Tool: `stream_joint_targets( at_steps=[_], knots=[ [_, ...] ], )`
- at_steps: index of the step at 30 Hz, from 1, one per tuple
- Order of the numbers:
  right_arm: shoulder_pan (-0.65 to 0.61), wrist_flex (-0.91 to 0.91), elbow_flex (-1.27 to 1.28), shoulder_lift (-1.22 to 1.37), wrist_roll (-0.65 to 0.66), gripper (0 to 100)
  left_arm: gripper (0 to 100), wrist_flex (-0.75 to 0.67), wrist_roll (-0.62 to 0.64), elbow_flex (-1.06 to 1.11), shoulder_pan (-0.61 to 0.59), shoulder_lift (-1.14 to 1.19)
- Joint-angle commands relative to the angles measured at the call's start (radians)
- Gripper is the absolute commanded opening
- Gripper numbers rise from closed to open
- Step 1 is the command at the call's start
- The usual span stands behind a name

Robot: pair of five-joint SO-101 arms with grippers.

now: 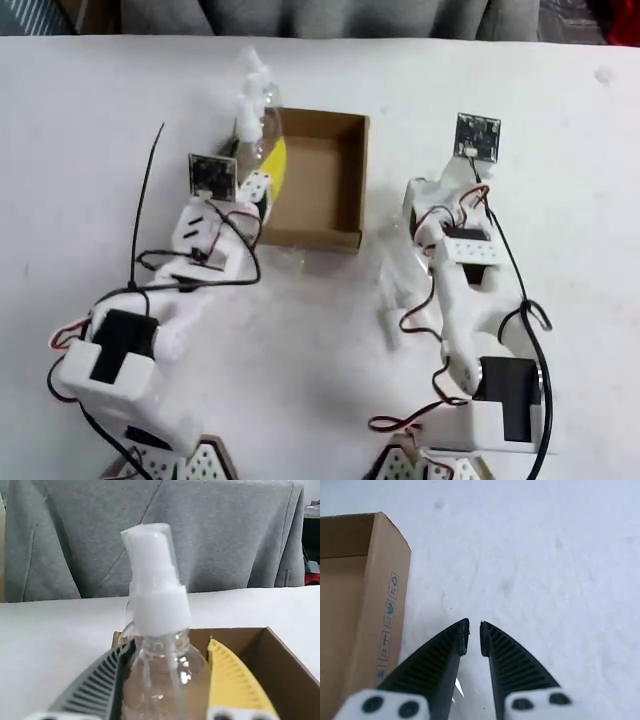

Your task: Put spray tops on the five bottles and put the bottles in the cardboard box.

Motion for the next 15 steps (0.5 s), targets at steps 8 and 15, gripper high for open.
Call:
stream_joint_targets(
  at_steps=[8,15],
  knots=[
    [-0.016,0.002,-0.055,-0.004,0.0,1.6,2,-0.028,-0.002,0.089,-0.002,-0.179],
    [-0.021,0.005,-0.055,-0.004,0.0,1.6,2,0.002,-0.006,0.11,-0.004,-0.196]
  ],
)
